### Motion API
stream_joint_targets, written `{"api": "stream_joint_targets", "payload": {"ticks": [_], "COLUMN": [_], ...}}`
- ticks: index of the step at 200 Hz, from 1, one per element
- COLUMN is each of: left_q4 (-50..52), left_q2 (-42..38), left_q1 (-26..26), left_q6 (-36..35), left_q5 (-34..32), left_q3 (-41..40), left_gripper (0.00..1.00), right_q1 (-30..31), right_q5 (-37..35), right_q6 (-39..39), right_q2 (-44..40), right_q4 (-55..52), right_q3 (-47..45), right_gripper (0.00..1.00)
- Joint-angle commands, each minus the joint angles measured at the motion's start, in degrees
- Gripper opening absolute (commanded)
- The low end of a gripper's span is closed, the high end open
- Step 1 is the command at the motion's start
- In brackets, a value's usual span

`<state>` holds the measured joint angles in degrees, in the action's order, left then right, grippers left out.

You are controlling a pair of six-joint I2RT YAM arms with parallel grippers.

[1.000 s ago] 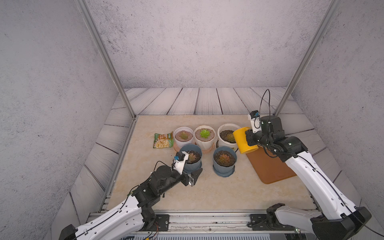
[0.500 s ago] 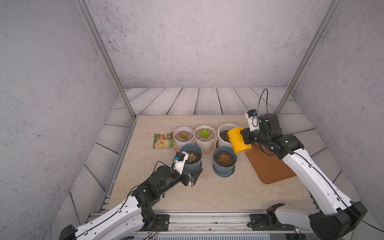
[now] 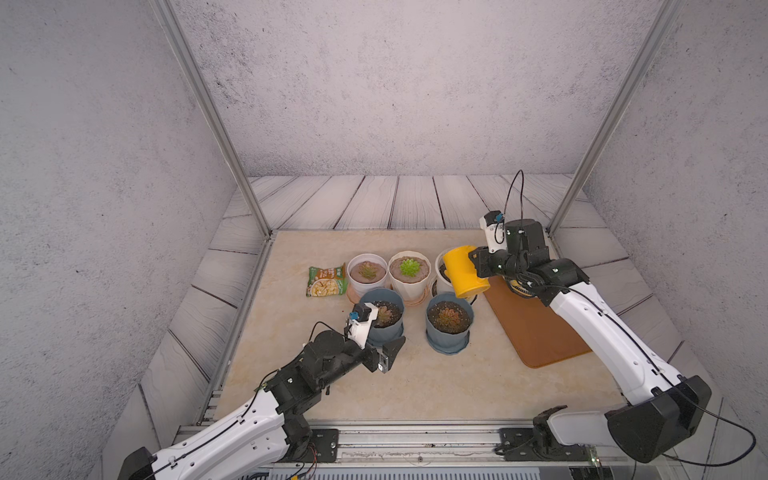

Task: Water the succulent around the soil edge
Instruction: Water the soil of the potted plant with water.

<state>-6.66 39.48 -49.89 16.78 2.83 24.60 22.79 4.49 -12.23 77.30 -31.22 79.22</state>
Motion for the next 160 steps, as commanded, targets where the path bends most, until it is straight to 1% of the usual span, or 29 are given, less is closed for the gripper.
{"api": "stream_joint_targets", "payload": {"ticks": [1,44,84,117,160], "left_q4": [-0.83,-0.86,-0.82,-0.86,-0.66], "left_q2": [0.37,0.86,1.21,1.80,2.96], "left_q1": [0.40,0.39,0.32,0.37,0.35], "left_q6": [-0.15,-0.25,-0.34,-0.25,-0.16], "left_q5": [-0.03,0.07,0.24,0.44,1.37], "left_q3": [1.59,1.77,1.99,2.11,2.71], "left_gripper": [0.98,0.98,0.99,0.98,0.98], "right_q1": [-0.04,-0.04,-0.09,-0.14,-0.20], "right_q5": [0.17,-4.13,-6.84,-10.44,-15.20], "right_q6": [-0.63,0.51,2.35,4.59,7.76], "right_q2": [1.54,3.92,7.68,9.39,9.04], "right_q4": [5.96,9.08,7.50,5.66,3.71], "right_q3": [1.31,2.66,6.52,8.92,9.12], "right_gripper": [0.00,0.00,0.00,0.00,0.00]}}
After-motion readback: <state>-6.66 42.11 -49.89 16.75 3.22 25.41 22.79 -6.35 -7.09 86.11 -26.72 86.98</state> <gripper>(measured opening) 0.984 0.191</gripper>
